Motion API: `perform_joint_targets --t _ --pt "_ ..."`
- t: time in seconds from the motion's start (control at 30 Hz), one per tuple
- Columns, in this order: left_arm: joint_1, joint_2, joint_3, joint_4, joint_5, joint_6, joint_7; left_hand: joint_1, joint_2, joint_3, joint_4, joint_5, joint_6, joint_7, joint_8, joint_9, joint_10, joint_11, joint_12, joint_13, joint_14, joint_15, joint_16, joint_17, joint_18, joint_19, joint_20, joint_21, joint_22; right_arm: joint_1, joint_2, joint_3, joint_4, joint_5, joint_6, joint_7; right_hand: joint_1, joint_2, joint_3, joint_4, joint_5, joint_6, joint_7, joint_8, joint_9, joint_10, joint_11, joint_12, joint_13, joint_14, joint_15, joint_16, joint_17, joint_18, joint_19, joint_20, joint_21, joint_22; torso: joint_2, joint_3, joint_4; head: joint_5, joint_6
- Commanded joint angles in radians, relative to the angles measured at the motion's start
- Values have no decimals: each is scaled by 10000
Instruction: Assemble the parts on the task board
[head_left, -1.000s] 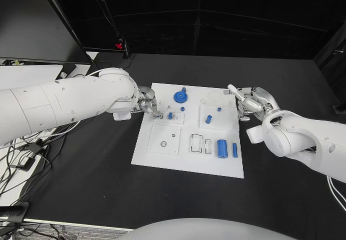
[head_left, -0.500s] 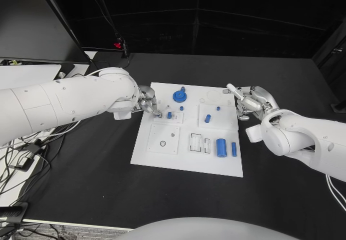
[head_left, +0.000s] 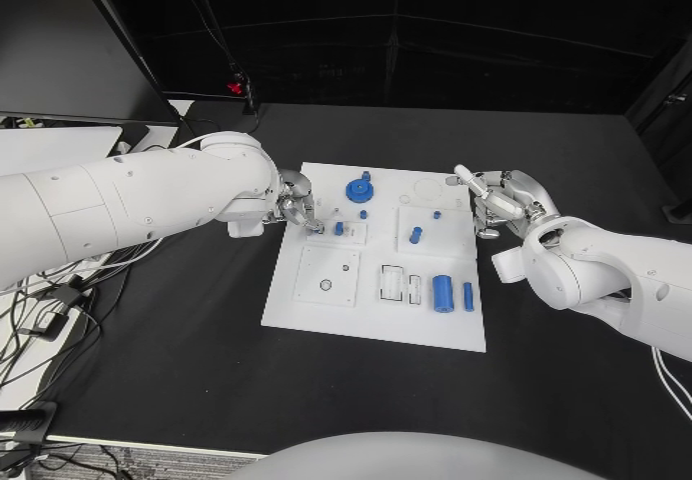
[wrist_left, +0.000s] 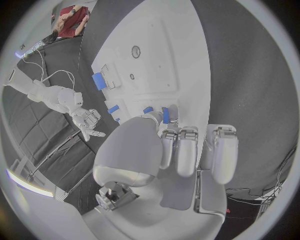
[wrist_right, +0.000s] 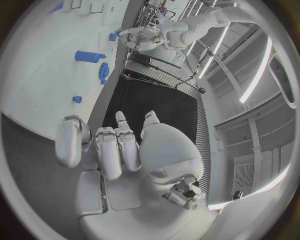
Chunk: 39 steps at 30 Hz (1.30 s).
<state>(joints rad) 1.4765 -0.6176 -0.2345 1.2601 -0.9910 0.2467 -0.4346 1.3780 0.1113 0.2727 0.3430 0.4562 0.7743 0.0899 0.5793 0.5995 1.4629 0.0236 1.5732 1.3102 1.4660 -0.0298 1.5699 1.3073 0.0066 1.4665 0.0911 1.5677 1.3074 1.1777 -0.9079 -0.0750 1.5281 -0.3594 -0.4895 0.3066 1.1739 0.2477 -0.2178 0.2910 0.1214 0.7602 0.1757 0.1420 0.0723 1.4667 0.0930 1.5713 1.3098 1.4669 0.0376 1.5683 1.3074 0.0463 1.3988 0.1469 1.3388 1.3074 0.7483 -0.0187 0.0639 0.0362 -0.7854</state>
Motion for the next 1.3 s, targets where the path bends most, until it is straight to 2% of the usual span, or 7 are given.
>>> perform_joint_targets --t 0.03,0.57,1.3 --pt "-44 19 -19 -13 -36 309 -169 -33 54 583 -502 -61 92 -64 16 -16 1079 -15 -24 2606 1048 -35 9 2635 -66 1043 -12 31 2634 13 20 5 24 13 25 101 89 22 -55 -13 38 -86 8 44 -2 1041 68 -5 2610 1039 42 25 2634 169 -33 36 -60 1618 0 -3 1 -40 -19" --pt "-63 136 -19 -97 -37 151 -108 -41 47 603 -502 -73 84 -61 13 -17 1079 -13 -24 2606 1048 -33 9 2635 -66 1043 -12 31 2634 13 28 5 18 13 22 108 96 28 -72 -7 45 -86 9 57 -1 1041 73 -5 2610 1039 44 25 2634 173 -42 38 -75 1614 -2 3 5 -53 -59" --pt "-75 200 -19 -155 -37 256 -122 -56 38 656 -505 -97 71 -56 9 -16 1079 -9 -24 2606 1048 -27 9 2635 -66 1043 -11 31 2634 12 33 5 16 13 29 108 96 28 -72 -7 45 -86 9 57 -1 1041 73 -5 2610 1039 44 25 2634 173 -42 38 -75 1614 -6 1 2 -77 -105"
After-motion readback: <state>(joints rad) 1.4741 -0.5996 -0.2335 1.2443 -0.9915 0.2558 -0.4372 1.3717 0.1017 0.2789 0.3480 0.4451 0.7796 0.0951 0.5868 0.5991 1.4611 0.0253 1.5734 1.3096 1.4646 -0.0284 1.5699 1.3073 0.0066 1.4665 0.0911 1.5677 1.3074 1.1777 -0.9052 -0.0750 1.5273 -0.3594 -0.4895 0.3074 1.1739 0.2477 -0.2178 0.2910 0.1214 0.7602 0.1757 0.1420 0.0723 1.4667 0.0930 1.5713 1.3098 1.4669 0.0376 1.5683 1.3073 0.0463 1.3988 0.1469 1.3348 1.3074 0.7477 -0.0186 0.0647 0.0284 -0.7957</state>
